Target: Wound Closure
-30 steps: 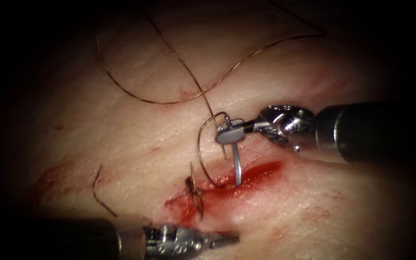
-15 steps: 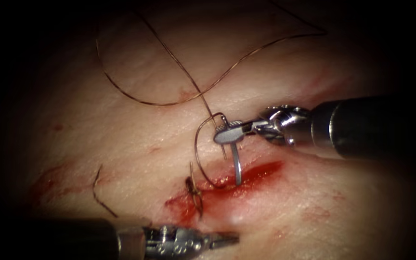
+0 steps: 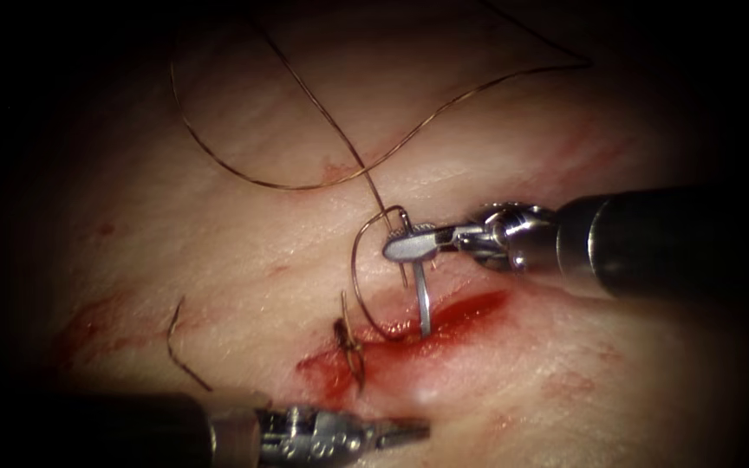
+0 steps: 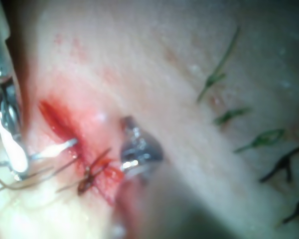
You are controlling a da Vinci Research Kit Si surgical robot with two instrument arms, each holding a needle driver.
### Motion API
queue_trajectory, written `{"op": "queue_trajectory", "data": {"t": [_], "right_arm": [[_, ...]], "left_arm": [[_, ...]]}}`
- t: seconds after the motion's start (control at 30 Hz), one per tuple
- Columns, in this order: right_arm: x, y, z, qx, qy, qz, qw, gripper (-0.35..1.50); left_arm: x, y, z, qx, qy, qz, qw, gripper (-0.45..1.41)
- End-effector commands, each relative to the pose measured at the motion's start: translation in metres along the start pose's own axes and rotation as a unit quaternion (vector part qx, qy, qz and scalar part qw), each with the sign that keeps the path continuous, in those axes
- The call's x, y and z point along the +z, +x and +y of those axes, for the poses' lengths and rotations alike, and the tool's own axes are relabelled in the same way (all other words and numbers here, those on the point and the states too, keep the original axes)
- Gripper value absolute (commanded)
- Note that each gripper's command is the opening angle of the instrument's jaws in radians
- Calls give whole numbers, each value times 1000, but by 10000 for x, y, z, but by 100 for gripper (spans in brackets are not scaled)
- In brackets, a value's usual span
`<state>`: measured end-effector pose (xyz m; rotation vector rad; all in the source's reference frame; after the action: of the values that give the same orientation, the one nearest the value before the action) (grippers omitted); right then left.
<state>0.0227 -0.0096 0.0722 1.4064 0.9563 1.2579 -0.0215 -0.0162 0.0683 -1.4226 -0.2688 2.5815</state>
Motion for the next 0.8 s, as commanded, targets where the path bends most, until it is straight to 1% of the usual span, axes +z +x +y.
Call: {"op": "queue_trajectory", "data": {"t": [0.03,0.17,0.3,0.37,0.4,0.67,0.8], "right_arm": [[7,-4,5,6,4,1,1000,-35],[9,-8,3,51,6,3,999,-35],[11,-12,2,69,9,3,998,-35],[12,-13,1,110,12,3,994,-35],[12,-14,0,119,12,3,993,-35],[15,-20,-3,163,16,6,986,-35],[15,-20,-5,170,17,7,985,-35]], "left_arm": [[9,-4,5,-1,-1,0,1000,-38],[9,-5,5,0,-1,0,1000,-38],[9,-6,4,0,-1,0,1000,-38],[9,-6,5,0,-1,0,1000,-38],[9,-6,5,0,-1,0,1000,-38],[8,-7,4,0,-1,0,1000,-40],[8,-8,3,1,-2,0,1000,-40]]}}
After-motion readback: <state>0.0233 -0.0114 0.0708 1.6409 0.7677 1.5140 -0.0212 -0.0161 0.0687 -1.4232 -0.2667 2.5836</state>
